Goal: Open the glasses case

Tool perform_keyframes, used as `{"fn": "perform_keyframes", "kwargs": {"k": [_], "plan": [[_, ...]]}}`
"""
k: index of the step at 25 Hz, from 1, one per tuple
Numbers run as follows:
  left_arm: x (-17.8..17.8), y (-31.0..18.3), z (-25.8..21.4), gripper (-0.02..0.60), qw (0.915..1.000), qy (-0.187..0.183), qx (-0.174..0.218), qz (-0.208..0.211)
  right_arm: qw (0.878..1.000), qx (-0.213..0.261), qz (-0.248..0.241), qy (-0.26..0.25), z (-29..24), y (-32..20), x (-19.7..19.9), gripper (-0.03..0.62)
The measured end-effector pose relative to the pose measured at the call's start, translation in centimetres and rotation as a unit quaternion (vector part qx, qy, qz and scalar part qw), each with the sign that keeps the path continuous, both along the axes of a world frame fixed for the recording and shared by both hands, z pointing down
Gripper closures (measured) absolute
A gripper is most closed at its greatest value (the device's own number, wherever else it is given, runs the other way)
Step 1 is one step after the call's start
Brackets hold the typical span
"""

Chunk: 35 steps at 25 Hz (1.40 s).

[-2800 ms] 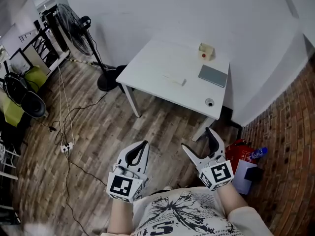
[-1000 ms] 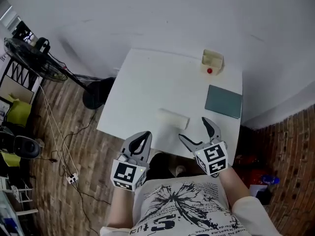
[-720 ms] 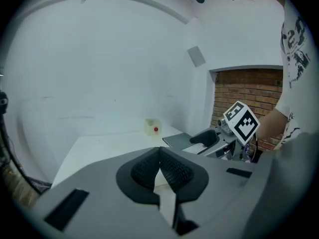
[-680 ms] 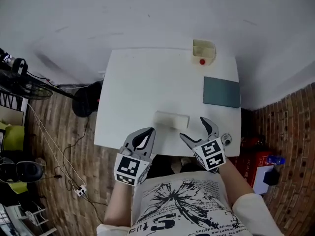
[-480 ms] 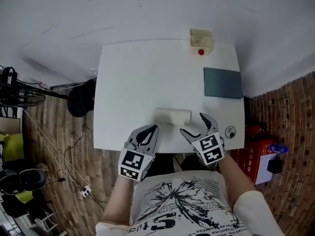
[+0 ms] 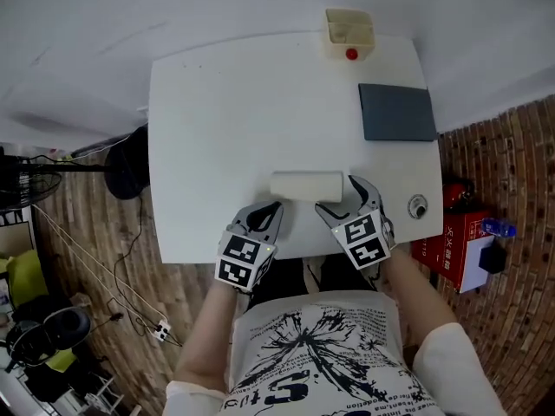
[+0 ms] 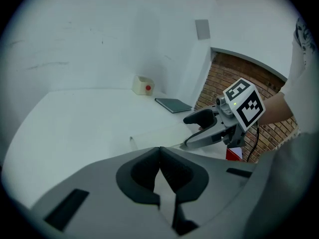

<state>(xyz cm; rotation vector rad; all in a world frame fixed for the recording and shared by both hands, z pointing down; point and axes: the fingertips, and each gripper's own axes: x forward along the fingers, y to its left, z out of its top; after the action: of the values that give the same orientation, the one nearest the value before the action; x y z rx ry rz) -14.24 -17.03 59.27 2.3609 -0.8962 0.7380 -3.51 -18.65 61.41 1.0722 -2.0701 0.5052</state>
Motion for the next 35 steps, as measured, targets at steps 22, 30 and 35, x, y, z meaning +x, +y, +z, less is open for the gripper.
{"fn": "perform_keyframes", "kwargs": {"k": [22, 30, 35], "plan": [[-0.1, -0.1, 3.6, 0.568, 0.9994, -0.017, -0.026, -0.013, 0.998, 0.017, -0.031, 0.047, 0.3, 0.2, -0.8, 0.246], [0.1, 0.0, 3.5, 0.568, 0.9995, -0.023, -0.016, -0.015, 0.998, 0.029, -0.036, 0.035, -1.7, -0.8, -0.3, 0.325], [0.0, -0.1, 3.6, 0.568, 0.9995, -0.021, -0.019, -0.015, 0.997, 0.053, -0.030, 0.042, -2.6, -2.4, 0.0, 0.420]]}}
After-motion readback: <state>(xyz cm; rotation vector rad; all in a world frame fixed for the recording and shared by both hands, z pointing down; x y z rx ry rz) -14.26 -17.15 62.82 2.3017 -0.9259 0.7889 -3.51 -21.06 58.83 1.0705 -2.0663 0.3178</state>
